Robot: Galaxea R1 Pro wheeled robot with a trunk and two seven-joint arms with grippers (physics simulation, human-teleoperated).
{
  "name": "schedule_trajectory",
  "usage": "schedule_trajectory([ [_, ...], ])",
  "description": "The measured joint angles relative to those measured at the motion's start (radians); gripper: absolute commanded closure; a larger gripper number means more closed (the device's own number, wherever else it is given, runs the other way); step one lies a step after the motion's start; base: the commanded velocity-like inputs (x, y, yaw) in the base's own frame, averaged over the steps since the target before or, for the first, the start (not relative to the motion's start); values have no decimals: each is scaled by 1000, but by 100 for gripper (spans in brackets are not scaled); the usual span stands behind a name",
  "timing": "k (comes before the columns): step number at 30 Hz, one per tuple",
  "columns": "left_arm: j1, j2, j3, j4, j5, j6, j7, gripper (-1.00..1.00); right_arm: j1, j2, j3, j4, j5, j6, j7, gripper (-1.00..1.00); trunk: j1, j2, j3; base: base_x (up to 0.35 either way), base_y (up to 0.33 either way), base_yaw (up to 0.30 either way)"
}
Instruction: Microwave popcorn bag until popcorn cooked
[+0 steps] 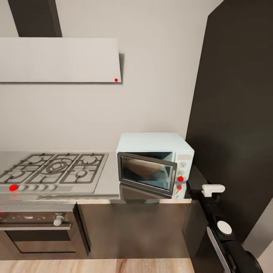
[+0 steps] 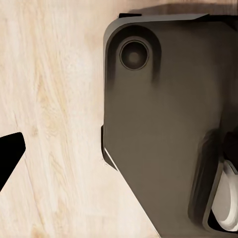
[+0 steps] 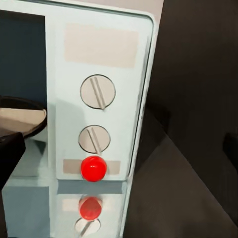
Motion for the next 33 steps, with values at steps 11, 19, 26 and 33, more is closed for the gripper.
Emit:
schedule_trajectory([
  [11, 0, 0, 0, 0, 0, 1, 0, -100, 0, 0, 0, 0, 0, -1, 0, -100, 0, 0, 0, 130, -71, 0],
  [19, 0, 0, 0, 0, 0, 1, 0, -100, 0, 0, 0, 0, 0, -1, 1, -100, 0, 0, 0, 135, 0, 0],
  [26, 0, 0, 0, 0, 0, 1, 0, -100, 0, -2, -3, 0, -1, 0, 165, -100, 0, 0, 0, 86, 0, 0],
  [33, 0, 0, 0, 0, 0, 1, 0, -100, 0, -4, -120, 0, -1, -1, 358, -100, 0, 0, 0, 1, 0, 0],
])
